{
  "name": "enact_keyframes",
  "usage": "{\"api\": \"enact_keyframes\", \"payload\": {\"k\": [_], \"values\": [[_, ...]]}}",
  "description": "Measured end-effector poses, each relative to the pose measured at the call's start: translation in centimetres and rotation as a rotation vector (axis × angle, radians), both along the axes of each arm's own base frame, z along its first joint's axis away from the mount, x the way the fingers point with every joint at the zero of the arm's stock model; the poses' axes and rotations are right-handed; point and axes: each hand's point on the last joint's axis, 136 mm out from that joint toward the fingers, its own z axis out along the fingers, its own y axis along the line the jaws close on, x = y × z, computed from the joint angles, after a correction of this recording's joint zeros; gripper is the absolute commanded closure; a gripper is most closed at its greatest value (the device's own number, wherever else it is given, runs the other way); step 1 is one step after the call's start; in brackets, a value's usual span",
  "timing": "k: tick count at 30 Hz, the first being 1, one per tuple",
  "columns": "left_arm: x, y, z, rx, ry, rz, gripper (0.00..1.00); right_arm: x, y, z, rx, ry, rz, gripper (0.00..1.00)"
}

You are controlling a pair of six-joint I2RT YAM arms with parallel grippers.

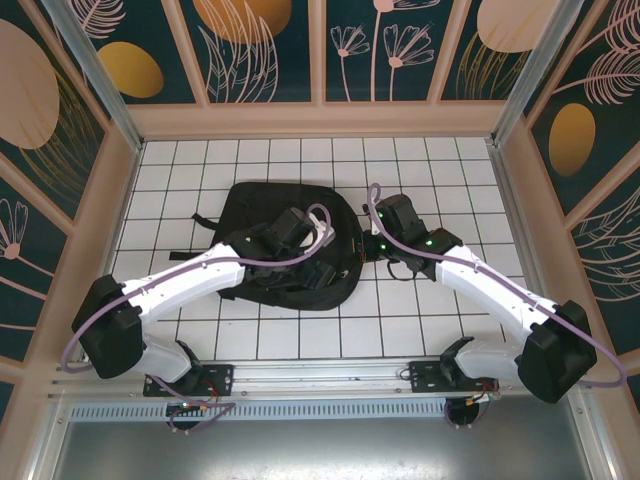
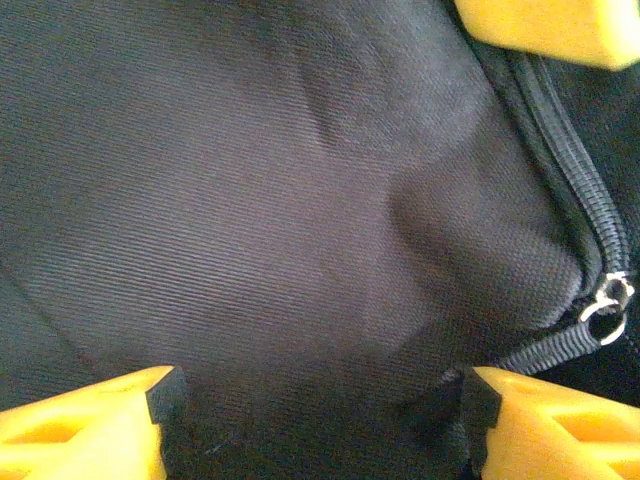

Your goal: Pack books, pencil case, and school supplies into a backpack

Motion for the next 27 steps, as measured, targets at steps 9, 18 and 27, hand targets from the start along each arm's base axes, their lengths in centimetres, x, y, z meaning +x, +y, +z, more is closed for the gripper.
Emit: {"api": "enact_keyframes", "payload": {"k": [9, 18, 27], "values": [[-1.4, -1.0, -0.7, -0.008, -0.005, -0.075, 0.20, 0.0, 0.1, -0.6, -0.009, 0.017, 0.003, 1.00], [-2.4, -3.0, -2.2, -0.024, 0.034, -0.130, 0.29, 0.0, 0.2, -1.3, -0.019, 0.036, 0.005, 1.00], [-2.8, -5.0, -4.3, -0.009, 0.086, -0.146, 0.97, 0.2, 0.3, -1.4, -0.019, 0.043, -0.002, 1.00]]}}
